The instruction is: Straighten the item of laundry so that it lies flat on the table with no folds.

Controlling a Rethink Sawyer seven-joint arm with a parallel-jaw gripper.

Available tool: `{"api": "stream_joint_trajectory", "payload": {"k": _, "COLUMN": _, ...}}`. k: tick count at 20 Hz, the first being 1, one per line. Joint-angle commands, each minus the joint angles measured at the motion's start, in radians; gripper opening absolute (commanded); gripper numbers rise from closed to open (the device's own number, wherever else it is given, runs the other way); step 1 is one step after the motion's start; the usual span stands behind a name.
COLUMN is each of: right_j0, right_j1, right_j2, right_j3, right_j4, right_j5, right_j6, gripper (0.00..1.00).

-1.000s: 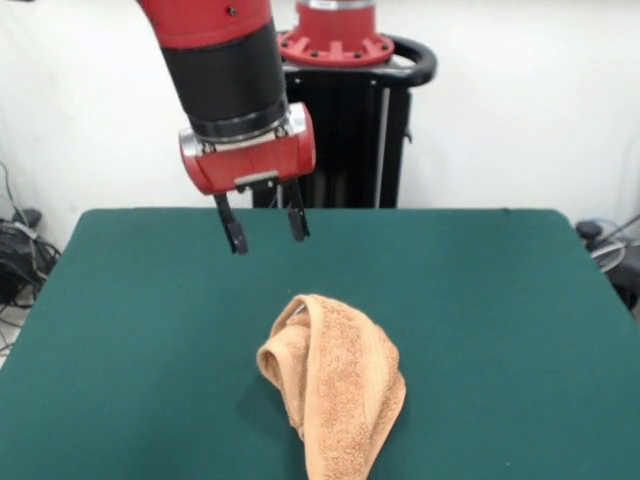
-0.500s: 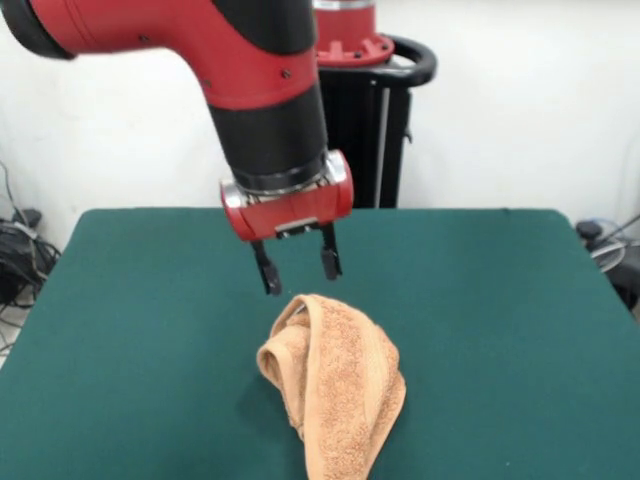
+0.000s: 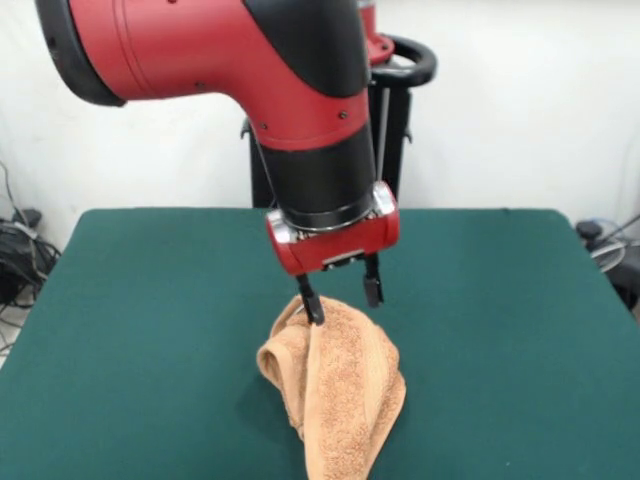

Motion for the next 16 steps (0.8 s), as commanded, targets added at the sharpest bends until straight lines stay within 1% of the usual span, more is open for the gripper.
{"api": "stream_joint_trajectory", "payload": {"k": 1, "right_j0": 0.035, "right_j1": 0.049, "right_j2": -0.002, "right_j3": -0.020, "right_j4": -0.058, "right_j5": -0.095, "right_j6": 0.028, "gripper": 1.00}}
{"api": "stream_joint_trajectory", "payload": {"k": 6, "right_j0": 0.014, "right_j1": 0.036, "right_j2": -0.005, "right_j3": 0.017, "right_j4": -0.057, "right_j5": -0.112, "right_j6": 0.015, "gripper": 1.00}}
{"api": "stream_joint_trajectory", "payload": {"k": 11, "right_j0": -0.028, "right_j1": 0.001, "right_j2": 0.011, "right_j3": 0.082, "right_j4": -0.049, "right_j5": -0.118, "right_j6": -0.022, "gripper": 1.00}}
{"api": "stream_joint_trajectory", "payload": {"k": 16, "right_j0": -0.045, "right_j1": -0.008, "right_j2": 0.015, "right_j3": 0.110, "right_j4": -0.059, "right_j5": -0.131, "right_j6": -0.032, "gripper": 1.00}}
